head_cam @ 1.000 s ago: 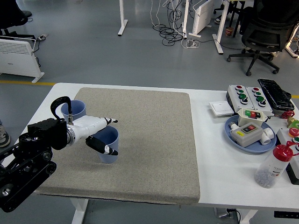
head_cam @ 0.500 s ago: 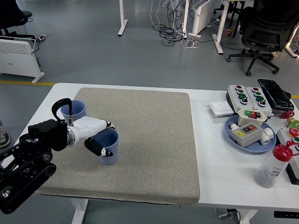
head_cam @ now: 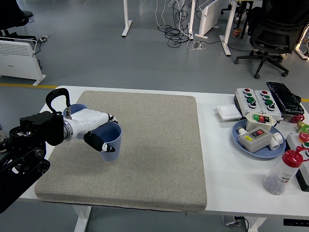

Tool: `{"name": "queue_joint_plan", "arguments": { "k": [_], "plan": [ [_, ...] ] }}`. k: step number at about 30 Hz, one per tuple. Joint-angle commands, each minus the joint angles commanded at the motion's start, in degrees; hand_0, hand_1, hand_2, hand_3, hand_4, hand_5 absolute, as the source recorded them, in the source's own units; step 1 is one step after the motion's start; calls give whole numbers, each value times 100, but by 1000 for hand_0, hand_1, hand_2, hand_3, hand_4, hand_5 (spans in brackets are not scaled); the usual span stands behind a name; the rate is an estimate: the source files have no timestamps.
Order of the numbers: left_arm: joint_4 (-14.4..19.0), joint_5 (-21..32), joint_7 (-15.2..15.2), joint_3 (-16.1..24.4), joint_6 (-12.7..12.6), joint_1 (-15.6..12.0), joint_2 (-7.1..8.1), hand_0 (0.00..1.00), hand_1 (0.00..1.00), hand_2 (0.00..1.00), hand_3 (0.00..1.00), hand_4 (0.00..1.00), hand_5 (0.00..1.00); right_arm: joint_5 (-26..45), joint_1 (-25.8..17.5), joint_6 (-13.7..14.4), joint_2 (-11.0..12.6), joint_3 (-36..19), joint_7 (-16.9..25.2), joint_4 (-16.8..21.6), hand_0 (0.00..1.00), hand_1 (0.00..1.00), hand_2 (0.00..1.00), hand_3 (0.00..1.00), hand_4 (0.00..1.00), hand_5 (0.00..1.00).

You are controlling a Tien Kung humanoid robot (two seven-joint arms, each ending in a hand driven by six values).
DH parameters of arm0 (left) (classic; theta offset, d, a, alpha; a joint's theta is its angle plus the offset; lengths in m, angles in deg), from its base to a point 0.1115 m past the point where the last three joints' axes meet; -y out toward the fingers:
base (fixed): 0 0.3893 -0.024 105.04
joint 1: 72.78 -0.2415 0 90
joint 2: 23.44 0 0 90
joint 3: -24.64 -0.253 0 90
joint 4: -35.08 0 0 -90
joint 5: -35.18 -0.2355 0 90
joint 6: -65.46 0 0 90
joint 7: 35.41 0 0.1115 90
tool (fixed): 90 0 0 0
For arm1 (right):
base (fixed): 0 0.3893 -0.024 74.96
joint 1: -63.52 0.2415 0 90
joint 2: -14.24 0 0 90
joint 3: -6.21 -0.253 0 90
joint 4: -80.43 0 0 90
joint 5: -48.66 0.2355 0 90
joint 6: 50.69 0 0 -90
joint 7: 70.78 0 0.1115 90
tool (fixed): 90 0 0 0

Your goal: Push cup pick cup insert cup

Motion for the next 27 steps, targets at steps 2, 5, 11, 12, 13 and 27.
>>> {"name": "queue_joint_plan", "arguments": {
  "k": [2,5,11,12,13,27],
  "plan": [
    [176,218,19,122,85,191,162,452,512,578,530,628,138,14,4,-1,1,6,2,0,741,663,661,563,84,486],
    [213,388,9,212,155,449,305,452,512,578,530,628,138,23,5,-1,2,9,2,1,741,663,661,563,84,486],
    [-449,194,-158,275,154,1062,421,461,513,581,544,625,134,34,-6,-1,3,7,-2,4,741,663,660,562,84,488],
    [-647,53,-206,271,132,1201,396,461,513,581,544,625,134,19,-6,0,5,2,-6,6,741,663,660,562,84,488],
    [-855,-23,-254,269,102,1303,375,461,513,581,544,625,134,17,-8,2,6,2,-6,8,741,663,660,562,84,488],
    [-2985,-224,-700,164,-169,1810,102,458,527,600,601,617,119,-45,-17,9,3,-43,-29,10,741,663,659,562,84,483]
  ]
}}
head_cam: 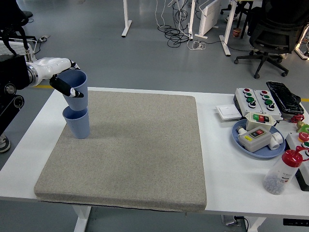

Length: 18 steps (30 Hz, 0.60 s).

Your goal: Push cup pick cup insert cup

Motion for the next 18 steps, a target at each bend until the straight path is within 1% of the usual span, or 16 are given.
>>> {"name": "queue_joint_plan", "arguments": {
  "k": [3,5,12,18],
  "plan": [
    [-302,-77,-27,70,-37,2,-116,458,527,600,601,617,119,-28,1,1,-3,-14,-9,0,741,663,659,562,84,483],
    [-367,-78,-51,89,-58,-9,-153,455,527,600,598,619,123,-13,0,2,-4,-6,-3,0,741,663,659,562,84,484],
    [-410,-63,-95,46,-85,-16,-170,450,529,601,596,614,110,14,2,3,-3,7,7,0,741,663,659,562,84,484],
    [-610,-125,-180,-10,-170,43,-212,451,530,604,597,614,112,-13,9,0,0,-3,0,1,740,663,659,562,84,484]
  ]
}}
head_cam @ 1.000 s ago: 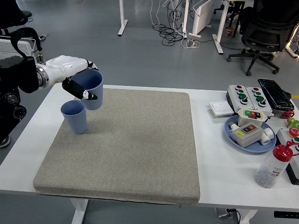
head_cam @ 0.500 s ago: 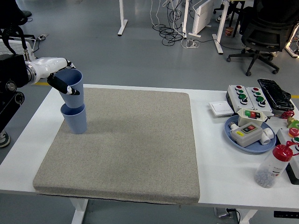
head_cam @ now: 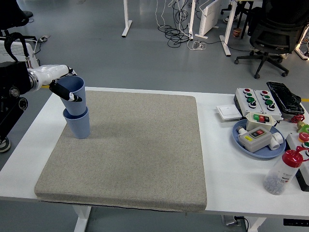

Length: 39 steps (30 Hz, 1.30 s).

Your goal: Push cup pick cup insert cup

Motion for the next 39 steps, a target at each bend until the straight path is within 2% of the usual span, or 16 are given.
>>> {"name": "queue_joint_plan", "arguments": {
  "k": [6,9,16,17,22,23,28,29,34,35,39],
  "plan": [
    [-151,-12,-72,-37,-77,12,-58,449,535,614,609,615,112,6,-8,2,-5,-2,-1,1,740,663,658,563,86,486],
    [-361,-32,-132,-83,-159,12,-138,449,535,614,609,615,112,-25,-23,6,-11,-21,-11,3,740,663,658,563,86,486],
    [-648,-97,-171,-131,-214,-3,-217,438,539,639,623,618,108,-57,-42,9,-12,-37,-19,4,741,663,659,563,85,485],
    [-704,-87,-189,-141,-265,-13,-224,373,595,781,787,742,247,-53,-48,10,-13,-35,-18,5,741,663,659,562,84,484],
    [-833,-78,-285,-192,-500,-81,-249,373,595,781,787,742,247,-39,-61,9,-9,-23,-15,5,741,663,659,562,84,484],
    [-848,-75,-306,-198,-546,-96,-254,888,949,998,998,919,480,-35,-64,9,-8,-21,-14,5,741,663,659,562,84,484],
    [-941,-39,-396,-226,-753,-128,-276,888,949,998,998,919,480,9,-57,9,-4,7,0,5,741,663,659,562,84,484],
    [-959,-28,-413,-227,-809,-133,-279,968,998,998,998,973,537,26,-54,9,-2,17,6,5,741,663,659,563,85,484],
    [-1042,47,-460,-214,-1035,-135,-297,968,998,998,998,973,537,58,-36,10,4,36,18,5,741,663,659,563,85,484],
    [-1054,66,-457,-214,-1064,-133,-299,998,998,998,998,998,572,64,-32,10,5,40,20,5,741,663,659,562,84,484],
    [-1059,115,-459,-214,-1120,-141,-290,998,998,998,998,998,572,89,-22,10,9,54,31,4,741,663,659,562,84,484]
  ]
}}
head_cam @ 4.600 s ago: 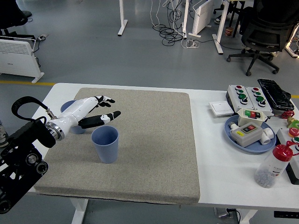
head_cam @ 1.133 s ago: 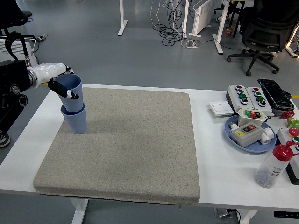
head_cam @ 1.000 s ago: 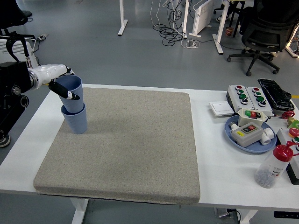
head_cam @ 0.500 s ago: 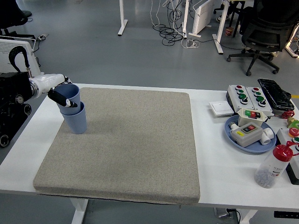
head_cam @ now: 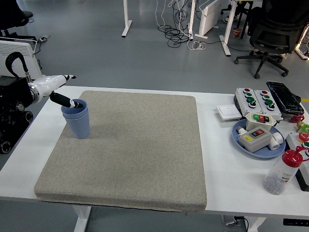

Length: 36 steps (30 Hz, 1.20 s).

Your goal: Push cup pick cup insert cup

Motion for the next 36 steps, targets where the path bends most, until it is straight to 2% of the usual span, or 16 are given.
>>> {"name": "queue_joint_plan", "arguments": {
  "k": [2,4,7,8,9,13,14,19,20,22,25,26,28,31,32,36],
  "plan": [
    [41,57,-31,-5,-22,-17,15,998,998,998,998,998,672,12,2,1,-1,4,3,-1,741,663,659,563,85,484],
    [115,170,-87,-6,-191,-52,34,998,998,998,998,998,672,26,4,0,0,11,8,-1,741,663,659,563,85,484],
    [357,606,-113,108,-684,-190,57,998,998,998,998,998,672,16,10,0,1,7,8,-2,741,663,659,563,85,484],
    [401,750,-114,127,-843,-211,59,887,910,960,954,813,772,12,11,0,1,5,7,-3,741,663,659,563,85,484],
    [407,773,-114,129,-870,-214,59,887,910,960,954,813,772,11,11,0,1,5,7,-3,741,663,659,563,85,484],
    [1114,1619,-229,585,-1851,-663,33,887,910,960,954,813,772,51,10,-3,3,29,24,-8,741,663,659,563,85,484],
    [1274,1843,-258,686,-2075,-763,19,633,677,672,657,624,749,49,10,-4,3,29,25,-9,741,663,659,563,84,484],
    [2231,3013,-398,1305,-3262,-1435,-144,633,677,672,657,624,749,101,23,-7,4,59,51,-15,741,663,659,563,84,484],
    [2479,3274,-428,1462,-3514,-1645,-201,511,584,602,568,578,793,112,32,-9,7,69,60,-17,741,663,659,563,85,484],
    [2869,3758,-432,1703,-3787,-1972,-292,511,584,602,568,578,793,119,45,-8,9,76,67,-21,741,663,659,563,85,484],
    [3384,4465,-515,2074,-3897,-2477,-446,511,584,602,568,578,793,160,58,-10,12,102,88,-23,741,663,659,563,85,484],
    [3468,4689,-536,2130,-3907,-2565,-476,657,694,704,678,586,923,166,62,-10,12,107,92,-23,741,663,659,563,85,484],
    [3796,5210,-630,2437,-3876,-2953,-631,657,694,704,678,586,923,184,78,-11,16,121,105,-25,741,663,659,563,85,484],
    [4162,5955,-747,2779,-3640,-3486,-793,657,694,704,678,586,923,194,75,-14,21,131,119,-29,741,663,659,563,85,484],
    [4183,6178,-755,2799,-3623,-3536,-802,763,799,859,789,615,998,194,75,-14,22,131,119,-29,741,663,658,563,85,484],
    [4395,7147,-1097,3101,-3190,-4194,-1067,763,799,859,789,615,998,167,59,-11,23,118,120,-36,741,663,658,563,85,484]
  ]
}}
